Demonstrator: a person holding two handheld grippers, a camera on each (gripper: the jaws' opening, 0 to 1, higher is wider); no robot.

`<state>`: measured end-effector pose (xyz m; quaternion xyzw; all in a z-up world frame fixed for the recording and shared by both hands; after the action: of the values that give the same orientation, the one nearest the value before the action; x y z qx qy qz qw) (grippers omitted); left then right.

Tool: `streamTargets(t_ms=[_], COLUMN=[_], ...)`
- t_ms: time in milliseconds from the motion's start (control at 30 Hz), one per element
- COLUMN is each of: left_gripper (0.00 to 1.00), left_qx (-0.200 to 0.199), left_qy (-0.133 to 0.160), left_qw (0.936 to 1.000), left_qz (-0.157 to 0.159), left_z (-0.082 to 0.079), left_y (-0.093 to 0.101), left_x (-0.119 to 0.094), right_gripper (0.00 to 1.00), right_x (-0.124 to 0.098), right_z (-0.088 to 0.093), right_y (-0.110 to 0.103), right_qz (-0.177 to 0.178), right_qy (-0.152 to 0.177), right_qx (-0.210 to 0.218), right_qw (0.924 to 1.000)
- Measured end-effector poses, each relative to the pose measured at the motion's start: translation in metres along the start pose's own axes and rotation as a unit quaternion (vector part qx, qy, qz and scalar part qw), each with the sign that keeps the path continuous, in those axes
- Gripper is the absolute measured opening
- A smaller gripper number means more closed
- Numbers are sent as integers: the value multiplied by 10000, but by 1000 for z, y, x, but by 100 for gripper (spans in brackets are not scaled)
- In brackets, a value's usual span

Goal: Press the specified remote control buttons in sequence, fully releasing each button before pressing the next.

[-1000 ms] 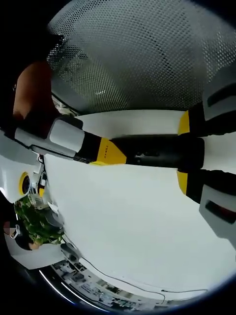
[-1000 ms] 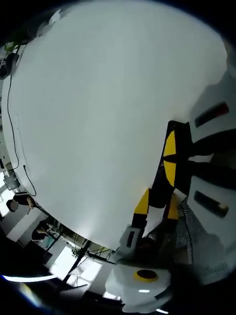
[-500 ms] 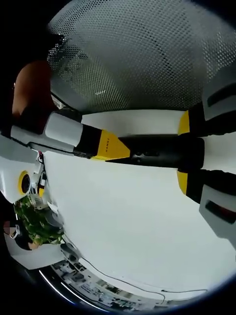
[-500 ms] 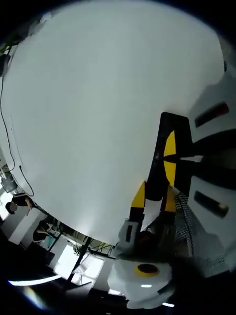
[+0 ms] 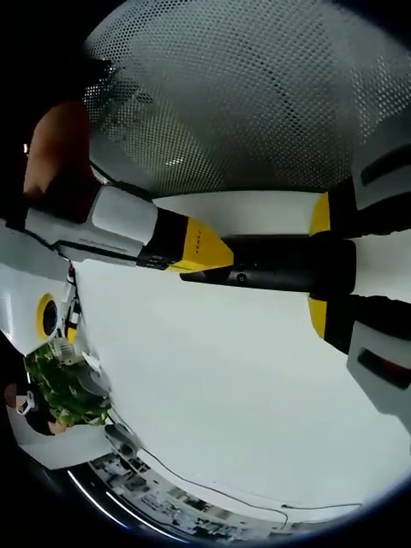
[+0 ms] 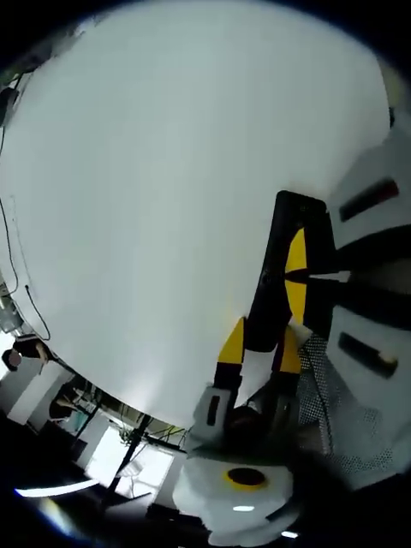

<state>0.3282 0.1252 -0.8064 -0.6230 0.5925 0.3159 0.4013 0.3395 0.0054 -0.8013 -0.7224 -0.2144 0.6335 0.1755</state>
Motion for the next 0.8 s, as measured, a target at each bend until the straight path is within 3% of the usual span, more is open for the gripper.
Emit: streamTargets(t_ms=[133,400,800], left_gripper=[25,25,25], left_qx=[16,20,5], left_qy=[-25,-24,-9], left_qw=[10000,10000,10000], left_qz=[19,7,10], left_z=[-1,-1,-1], left_y=[0,0,0], left_x=[0,0,1], right_gripper=[0,0,0], right_x=[0,-1,-2], right_z=[-1,-2,0], right_y=[2,2,1], right_qz=[-7,-142,-51], right_qy=[1,-54,-256], right_qx=[207,196,276], right_qw=[9998,9997,9993])
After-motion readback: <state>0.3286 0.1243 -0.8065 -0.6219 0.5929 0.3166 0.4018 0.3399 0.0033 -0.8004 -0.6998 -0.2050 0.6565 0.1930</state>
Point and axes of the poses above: the point that each gripper's makers call its tool centre point, and the gripper's own axes: x roughly forward along the fingers, y roughly to its right, z roughly out of its underside, the point moved 7 cm from there along -x, roughly backward along the fingers, and after that the axes turned 15 degrees about x, right-handed, at the moved point
